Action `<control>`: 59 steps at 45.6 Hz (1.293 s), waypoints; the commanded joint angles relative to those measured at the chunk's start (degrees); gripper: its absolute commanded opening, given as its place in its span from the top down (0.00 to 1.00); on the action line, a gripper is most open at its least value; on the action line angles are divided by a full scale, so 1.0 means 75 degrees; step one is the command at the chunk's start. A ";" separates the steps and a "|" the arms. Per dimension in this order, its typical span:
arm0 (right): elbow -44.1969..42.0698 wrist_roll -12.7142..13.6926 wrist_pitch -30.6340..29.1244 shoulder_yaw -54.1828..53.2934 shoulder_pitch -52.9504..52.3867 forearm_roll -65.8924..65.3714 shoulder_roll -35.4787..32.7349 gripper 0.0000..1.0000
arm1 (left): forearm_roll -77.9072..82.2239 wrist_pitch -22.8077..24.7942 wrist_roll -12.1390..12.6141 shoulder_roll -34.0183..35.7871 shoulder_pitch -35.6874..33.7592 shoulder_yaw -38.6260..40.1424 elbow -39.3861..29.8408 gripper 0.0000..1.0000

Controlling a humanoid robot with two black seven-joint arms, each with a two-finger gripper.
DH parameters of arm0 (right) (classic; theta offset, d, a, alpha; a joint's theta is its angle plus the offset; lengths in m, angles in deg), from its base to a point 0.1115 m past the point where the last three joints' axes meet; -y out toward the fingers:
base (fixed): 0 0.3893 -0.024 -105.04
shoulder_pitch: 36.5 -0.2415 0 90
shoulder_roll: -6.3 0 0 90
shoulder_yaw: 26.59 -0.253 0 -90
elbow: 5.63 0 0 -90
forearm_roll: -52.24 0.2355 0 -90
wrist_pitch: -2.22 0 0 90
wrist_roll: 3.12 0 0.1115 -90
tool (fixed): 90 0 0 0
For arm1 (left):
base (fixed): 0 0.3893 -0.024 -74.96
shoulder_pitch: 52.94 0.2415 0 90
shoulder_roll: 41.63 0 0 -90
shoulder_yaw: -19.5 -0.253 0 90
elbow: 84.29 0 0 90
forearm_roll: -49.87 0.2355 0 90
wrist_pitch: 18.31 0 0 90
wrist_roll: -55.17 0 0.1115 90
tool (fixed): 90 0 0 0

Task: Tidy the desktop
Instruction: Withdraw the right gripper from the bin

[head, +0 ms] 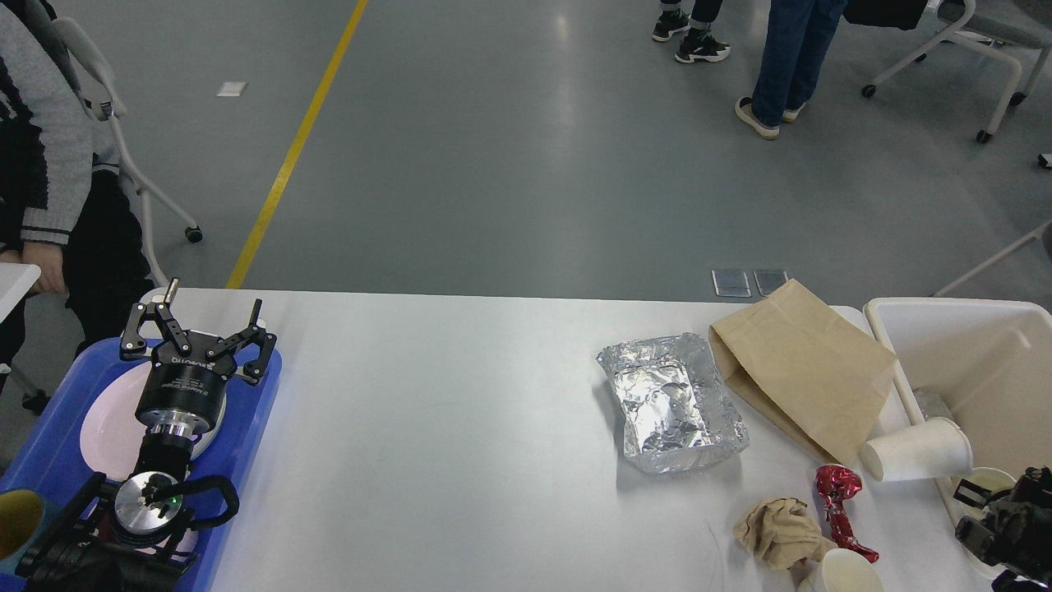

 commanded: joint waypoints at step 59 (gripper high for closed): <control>0.6346 -0.0059 -0.1839 0.2763 -0.6567 -0.0141 -0.1906 0.03 | 0.0000 0.0000 0.0000 0.0000 0.0000 0.0000 -0.0010 0.04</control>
